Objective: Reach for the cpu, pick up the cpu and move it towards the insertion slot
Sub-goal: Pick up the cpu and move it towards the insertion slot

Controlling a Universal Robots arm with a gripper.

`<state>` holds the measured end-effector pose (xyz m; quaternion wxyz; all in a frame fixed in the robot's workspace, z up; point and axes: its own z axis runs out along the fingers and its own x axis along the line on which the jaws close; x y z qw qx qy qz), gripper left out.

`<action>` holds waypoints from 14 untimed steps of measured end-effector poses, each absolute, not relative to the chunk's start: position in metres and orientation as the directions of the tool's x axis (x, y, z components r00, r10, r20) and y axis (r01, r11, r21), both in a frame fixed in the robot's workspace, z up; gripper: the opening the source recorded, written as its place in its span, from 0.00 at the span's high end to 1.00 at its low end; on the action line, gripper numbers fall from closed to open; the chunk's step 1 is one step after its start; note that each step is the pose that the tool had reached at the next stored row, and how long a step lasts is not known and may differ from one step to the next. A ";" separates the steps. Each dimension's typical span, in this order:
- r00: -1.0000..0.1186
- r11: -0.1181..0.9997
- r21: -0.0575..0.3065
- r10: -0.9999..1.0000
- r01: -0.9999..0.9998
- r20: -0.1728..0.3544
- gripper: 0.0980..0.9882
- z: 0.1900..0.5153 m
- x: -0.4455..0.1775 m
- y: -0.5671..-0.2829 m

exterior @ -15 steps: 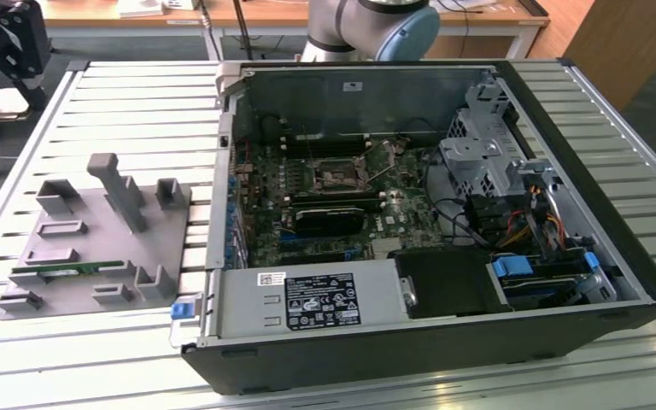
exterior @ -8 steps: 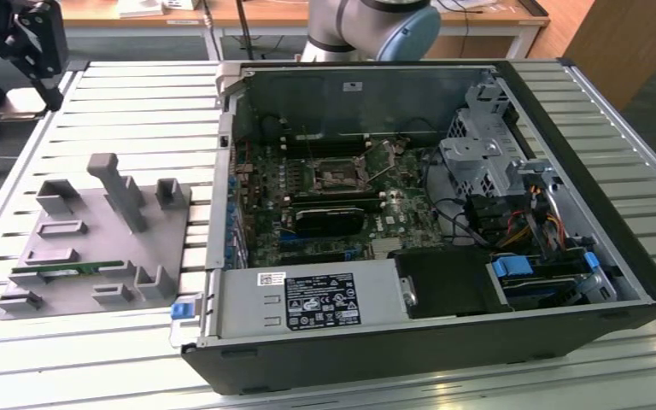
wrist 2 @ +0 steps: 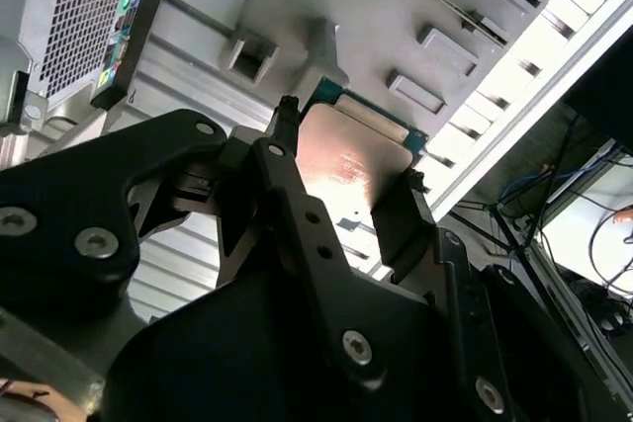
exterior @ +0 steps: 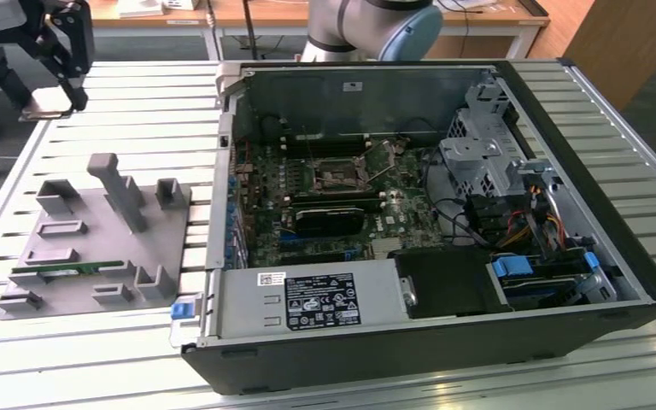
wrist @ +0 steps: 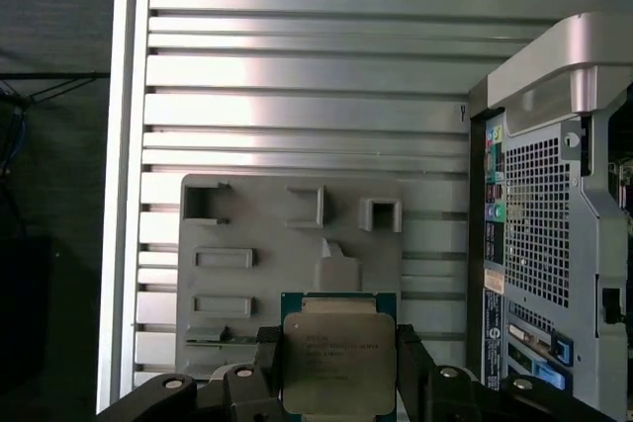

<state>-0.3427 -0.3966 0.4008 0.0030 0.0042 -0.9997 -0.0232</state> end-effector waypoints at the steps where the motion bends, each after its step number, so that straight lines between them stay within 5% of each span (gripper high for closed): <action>1: -1.000 0.999 0.046 -0.009 -0.008 0.006 0.50 0.401 -0.340 -0.397; 14: -1.000 0.999 0.046 -0.009 -0.008 0.006 0.50 0.401 -0.299 -0.397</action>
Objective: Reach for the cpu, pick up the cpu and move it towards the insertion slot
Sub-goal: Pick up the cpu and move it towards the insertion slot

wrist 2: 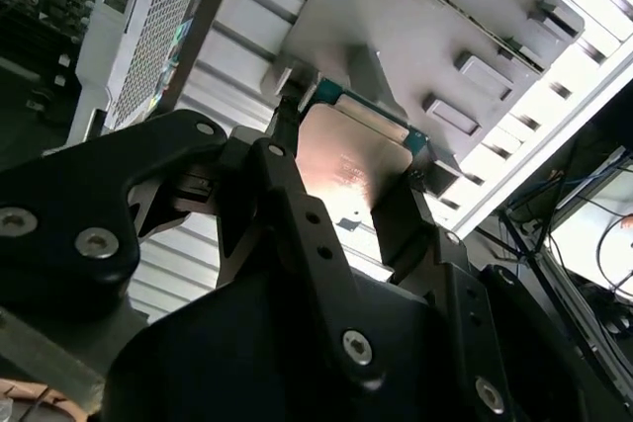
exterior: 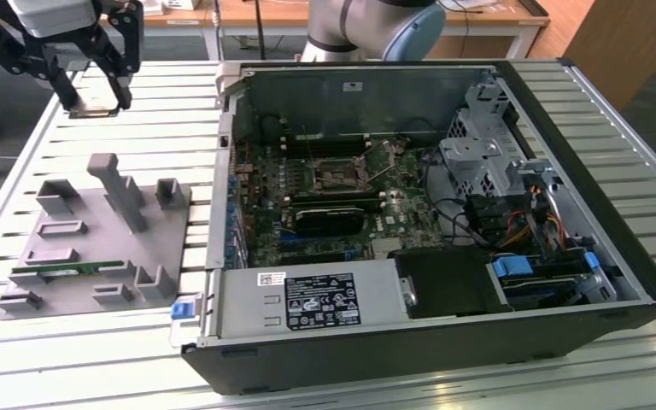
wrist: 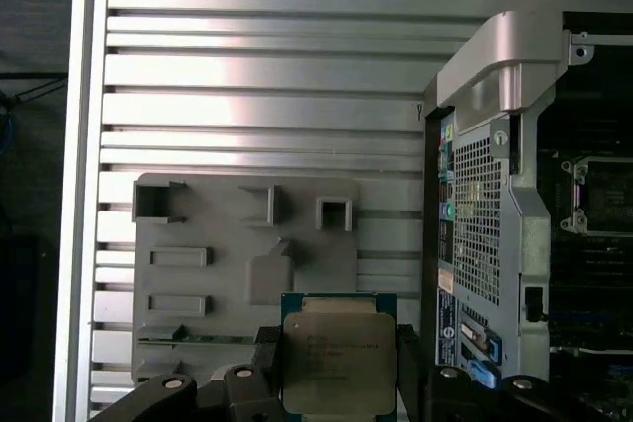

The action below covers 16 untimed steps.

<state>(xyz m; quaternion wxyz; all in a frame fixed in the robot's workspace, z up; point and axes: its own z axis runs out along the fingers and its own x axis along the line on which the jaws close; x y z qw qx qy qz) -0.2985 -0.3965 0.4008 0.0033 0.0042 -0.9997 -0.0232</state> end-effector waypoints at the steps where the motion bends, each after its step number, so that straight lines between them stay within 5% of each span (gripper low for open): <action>1: -1.000 0.999 0.046 -0.009 -0.008 0.006 0.50 0.401 -0.295 -0.397; 16: -1.000 0.999 0.046 -0.009 -0.008 0.007 0.50 0.401 -0.243 -0.396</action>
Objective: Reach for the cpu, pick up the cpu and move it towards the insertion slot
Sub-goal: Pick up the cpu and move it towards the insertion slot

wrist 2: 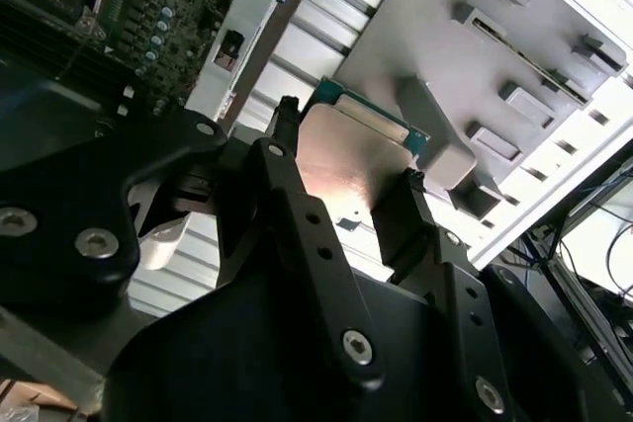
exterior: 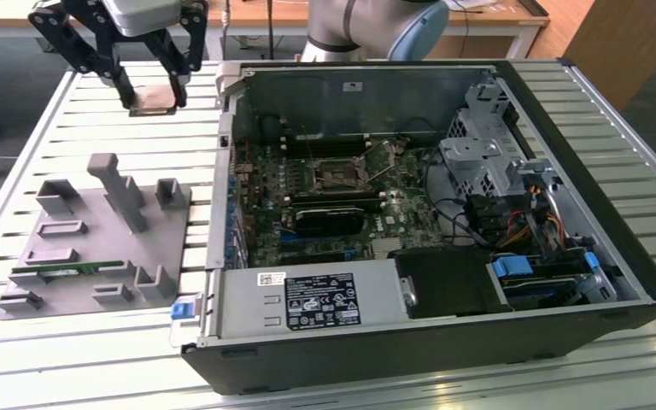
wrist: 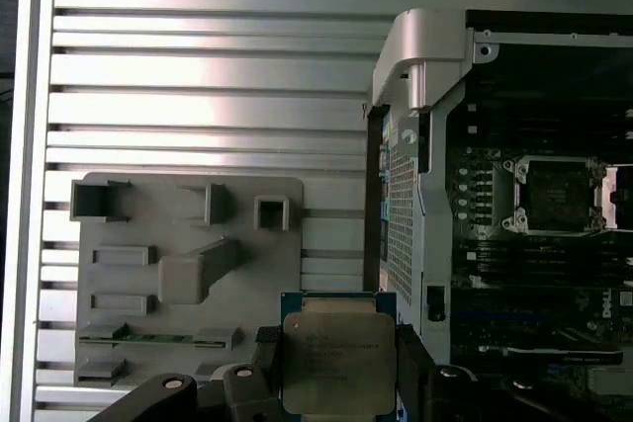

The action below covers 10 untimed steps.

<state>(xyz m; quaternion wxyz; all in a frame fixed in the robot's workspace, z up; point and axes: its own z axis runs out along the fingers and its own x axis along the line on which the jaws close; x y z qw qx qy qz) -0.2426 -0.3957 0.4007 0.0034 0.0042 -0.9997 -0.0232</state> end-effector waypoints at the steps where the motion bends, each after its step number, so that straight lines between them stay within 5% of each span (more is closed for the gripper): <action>1: -1.000 0.999 0.046 -0.009 -0.008 0.007 0.50 0.401 -0.240 -0.396; 10: -1.000 0.999 0.046 -0.009 -0.008 0.007 0.50 0.400 -0.215 -0.395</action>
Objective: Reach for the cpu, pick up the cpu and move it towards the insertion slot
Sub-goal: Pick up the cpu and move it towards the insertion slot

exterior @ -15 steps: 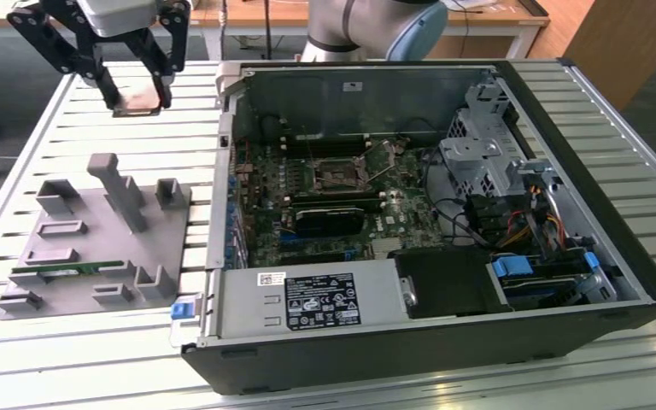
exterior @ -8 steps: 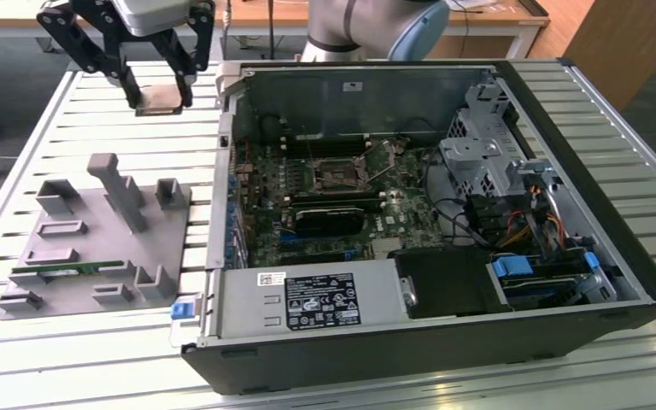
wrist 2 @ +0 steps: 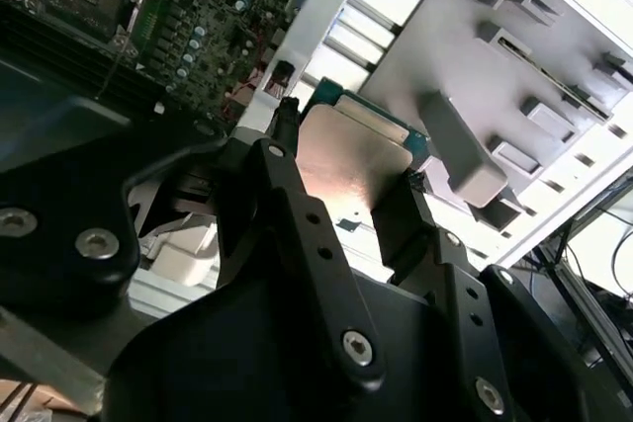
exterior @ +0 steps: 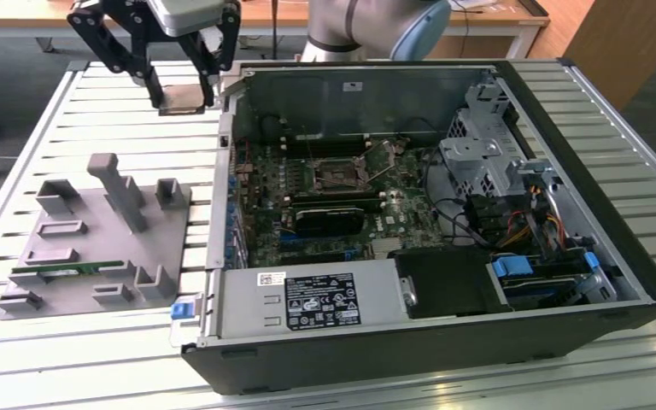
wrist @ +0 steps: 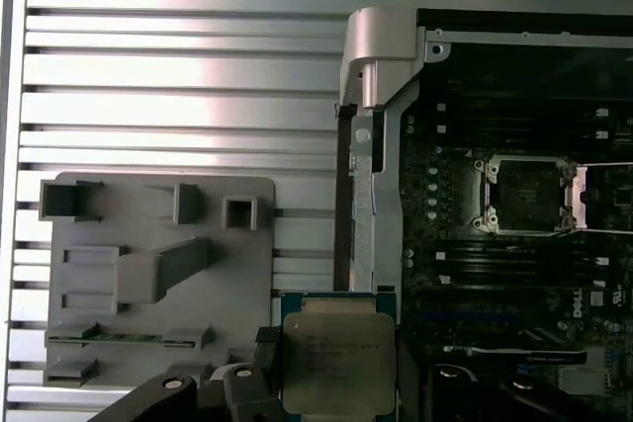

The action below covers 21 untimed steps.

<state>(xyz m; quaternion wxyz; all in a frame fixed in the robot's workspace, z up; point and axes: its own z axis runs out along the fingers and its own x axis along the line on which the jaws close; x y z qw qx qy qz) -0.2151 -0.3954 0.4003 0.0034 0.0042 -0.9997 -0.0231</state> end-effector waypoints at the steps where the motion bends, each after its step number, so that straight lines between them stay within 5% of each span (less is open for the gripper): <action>1: -1.000 0.999 0.046 -0.009 -0.008 0.007 0.50 0.400 -0.213 -0.395; 21: -1.000 0.999 0.046 -0.009 -0.008 0.007 0.50 0.399 -0.139 -0.387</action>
